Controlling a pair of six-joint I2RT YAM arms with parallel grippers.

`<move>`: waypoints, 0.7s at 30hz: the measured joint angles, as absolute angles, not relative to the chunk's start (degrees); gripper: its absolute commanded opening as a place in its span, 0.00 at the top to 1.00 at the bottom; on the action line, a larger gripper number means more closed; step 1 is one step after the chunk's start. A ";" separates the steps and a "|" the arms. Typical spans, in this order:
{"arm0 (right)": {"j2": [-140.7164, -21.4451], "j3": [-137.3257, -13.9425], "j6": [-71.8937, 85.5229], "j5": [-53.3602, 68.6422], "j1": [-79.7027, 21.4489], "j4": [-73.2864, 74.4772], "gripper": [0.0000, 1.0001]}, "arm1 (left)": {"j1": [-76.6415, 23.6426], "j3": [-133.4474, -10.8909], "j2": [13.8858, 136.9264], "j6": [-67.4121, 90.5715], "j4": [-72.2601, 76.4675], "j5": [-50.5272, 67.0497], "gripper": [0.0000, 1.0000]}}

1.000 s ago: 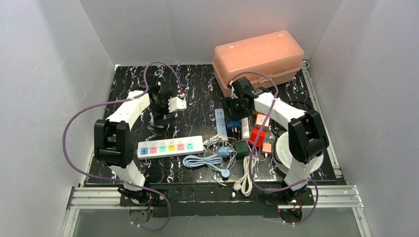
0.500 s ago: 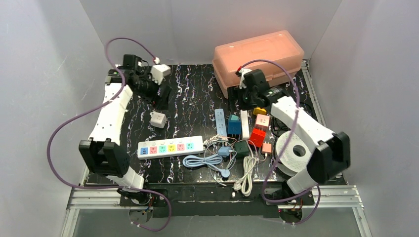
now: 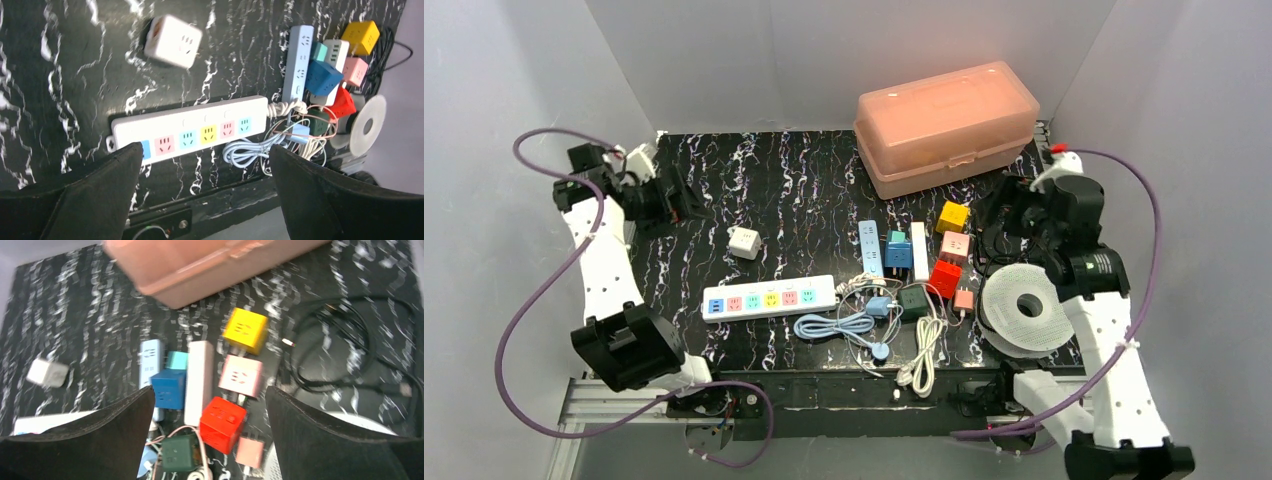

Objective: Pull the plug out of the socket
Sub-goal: Place the plug at the center of the board, then reset both arms

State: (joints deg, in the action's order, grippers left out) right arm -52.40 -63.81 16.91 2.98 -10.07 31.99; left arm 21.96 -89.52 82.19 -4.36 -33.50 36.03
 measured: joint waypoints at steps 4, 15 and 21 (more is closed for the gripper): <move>-49.30 -57.06 21.39 3.14 -1.10 31.24 0.10 | 27.49 -83.55 80.60 -2.68 -33.23 35.11 0.02; -49.56 -40.86 33.34 -8.86 5.89 24.51 0.10 | 28.10 -69.54 74.54 3.70 -30.11 29.58 0.02; -52.95 -37.54 31.66 -10.66 5.89 15.77 0.09 | 27.92 -63.05 74.28 6.55 -24.67 30.26 0.02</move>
